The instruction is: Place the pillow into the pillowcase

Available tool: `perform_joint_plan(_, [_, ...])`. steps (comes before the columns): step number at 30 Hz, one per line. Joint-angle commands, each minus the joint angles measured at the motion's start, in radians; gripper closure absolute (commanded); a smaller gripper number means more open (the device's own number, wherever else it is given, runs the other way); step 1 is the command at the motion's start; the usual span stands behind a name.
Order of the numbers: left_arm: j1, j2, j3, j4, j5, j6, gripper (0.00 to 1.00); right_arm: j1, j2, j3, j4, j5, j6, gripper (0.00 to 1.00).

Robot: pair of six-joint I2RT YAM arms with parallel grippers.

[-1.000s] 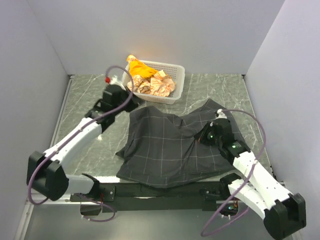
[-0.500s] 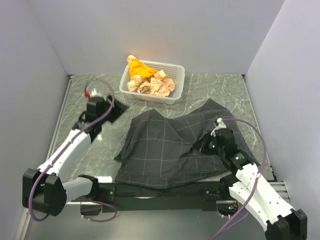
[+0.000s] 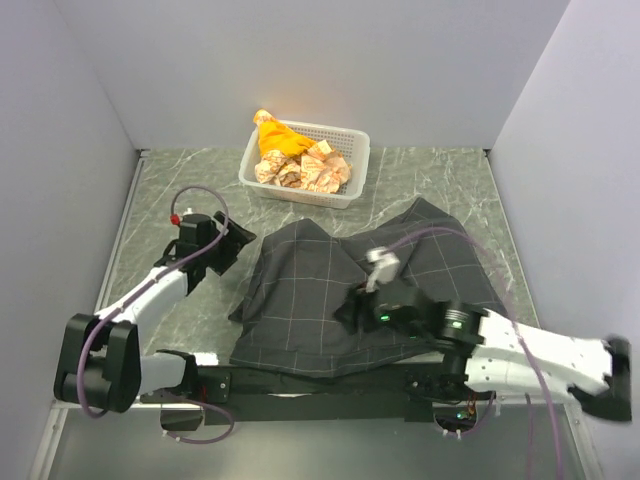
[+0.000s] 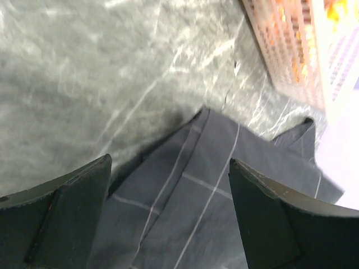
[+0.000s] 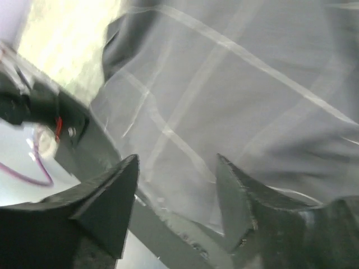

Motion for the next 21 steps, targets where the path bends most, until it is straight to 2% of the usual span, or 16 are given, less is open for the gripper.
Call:
perform_joint_plan(1, [0.081,0.023,0.06,0.048,0.067,-0.007,0.11,0.24,0.334,0.183,0.072,0.241,-0.099,0.31])
perform_joint_plan(3, [0.15,0.02,0.073,0.004,0.104,-0.001,0.12,0.283,0.535,0.324,0.072,0.263,-0.195,0.3])
perform_joint_plan(6, [0.241,0.01,0.106,-0.064,0.137,0.022,0.1,0.331,0.749,0.481,0.089,0.265,-0.318,0.27])
perform_joint_plan(12, [0.325,-0.011,0.123,-0.09,0.165,0.043,0.09,0.354,1.044,0.681,0.117,0.203,-0.475,0.24])
perform_joint_plan(17, [0.336,-0.005,0.107,-0.074,0.191,0.04,0.1,0.374,1.153,0.71,0.112,0.141,-0.481,0.21])
perform_joint_plan(21, [0.335,-0.002,0.081,-0.038,0.207,0.033,0.1,0.382,1.153,0.662,0.152,0.113,-0.455,0.23])
